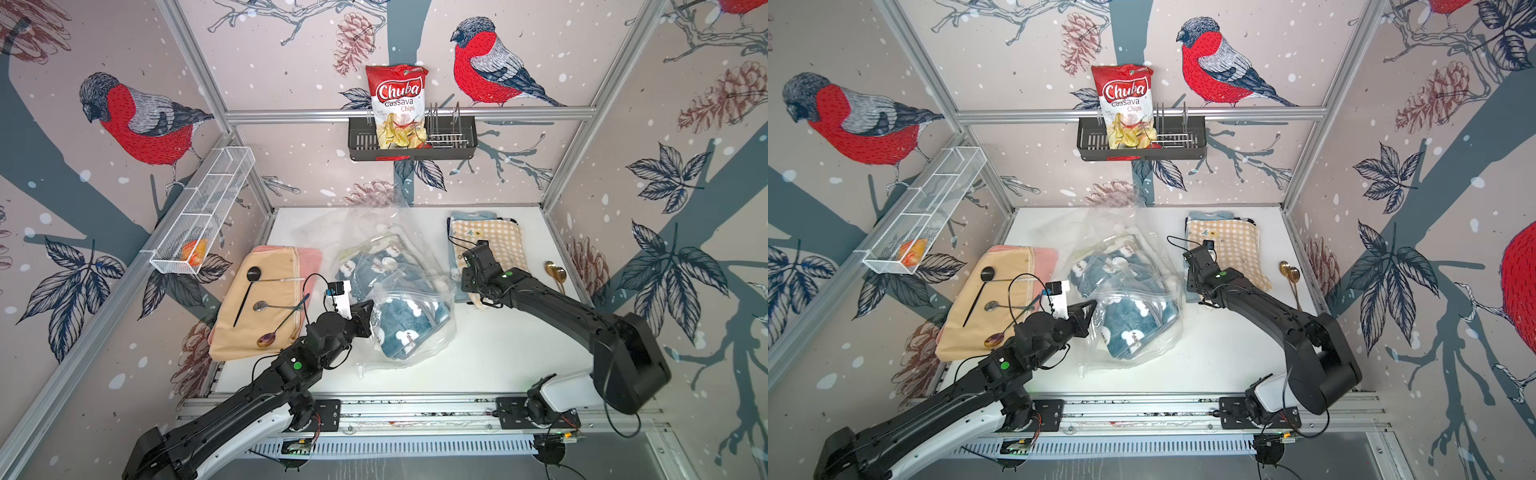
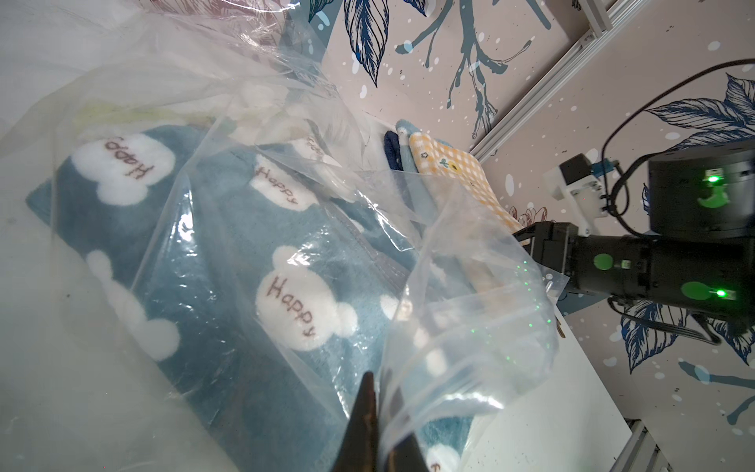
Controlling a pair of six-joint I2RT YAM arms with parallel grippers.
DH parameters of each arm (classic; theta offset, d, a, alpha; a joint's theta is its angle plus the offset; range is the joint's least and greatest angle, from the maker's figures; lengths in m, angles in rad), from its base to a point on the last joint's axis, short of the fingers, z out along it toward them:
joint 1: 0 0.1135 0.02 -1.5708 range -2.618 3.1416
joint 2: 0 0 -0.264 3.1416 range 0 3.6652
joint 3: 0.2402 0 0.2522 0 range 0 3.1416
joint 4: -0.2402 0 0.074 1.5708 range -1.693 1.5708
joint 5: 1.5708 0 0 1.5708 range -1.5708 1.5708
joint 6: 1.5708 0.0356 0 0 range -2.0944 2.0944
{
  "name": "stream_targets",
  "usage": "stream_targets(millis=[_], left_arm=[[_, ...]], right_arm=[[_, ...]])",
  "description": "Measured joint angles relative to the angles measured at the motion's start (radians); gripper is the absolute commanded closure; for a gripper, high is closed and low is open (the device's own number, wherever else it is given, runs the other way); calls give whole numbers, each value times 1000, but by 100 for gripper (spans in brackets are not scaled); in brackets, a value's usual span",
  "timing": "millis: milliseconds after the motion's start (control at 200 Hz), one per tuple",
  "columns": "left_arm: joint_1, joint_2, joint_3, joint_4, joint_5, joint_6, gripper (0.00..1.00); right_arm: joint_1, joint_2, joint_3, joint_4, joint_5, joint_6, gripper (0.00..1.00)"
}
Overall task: Take the blanket out of the vacuum bag
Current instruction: Place the blanket at the center of the board.
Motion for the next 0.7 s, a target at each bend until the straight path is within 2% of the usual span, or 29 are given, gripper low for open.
stream_targets(millis=[315, 370, 455, 530, 600, 700], left_arm=[[0, -10, -8, -8, 0, -19, 100], [0, -3, -8, -8, 1, -19, 100], [0, 2, -6, -11, 13, -20, 100], [0, 2, -6, -12, 14, -17, 100], [0, 1, -6, -13, 14, -17, 100], [0, 2, -6, -13, 14, -16, 100]], right_arm=[[-27, 130, 15, 42, 51, -45, 43], [-29, 149, 15, 55, 57, -49, 52], [-31, 167, 16, 55, 69, -50, 79], [-31, 158, 12, 56, 74, -48, 93], [-31, 125, 3, 58, 76, -45, 100], [-32, 63, -1, 58, 76, -43, 100]])
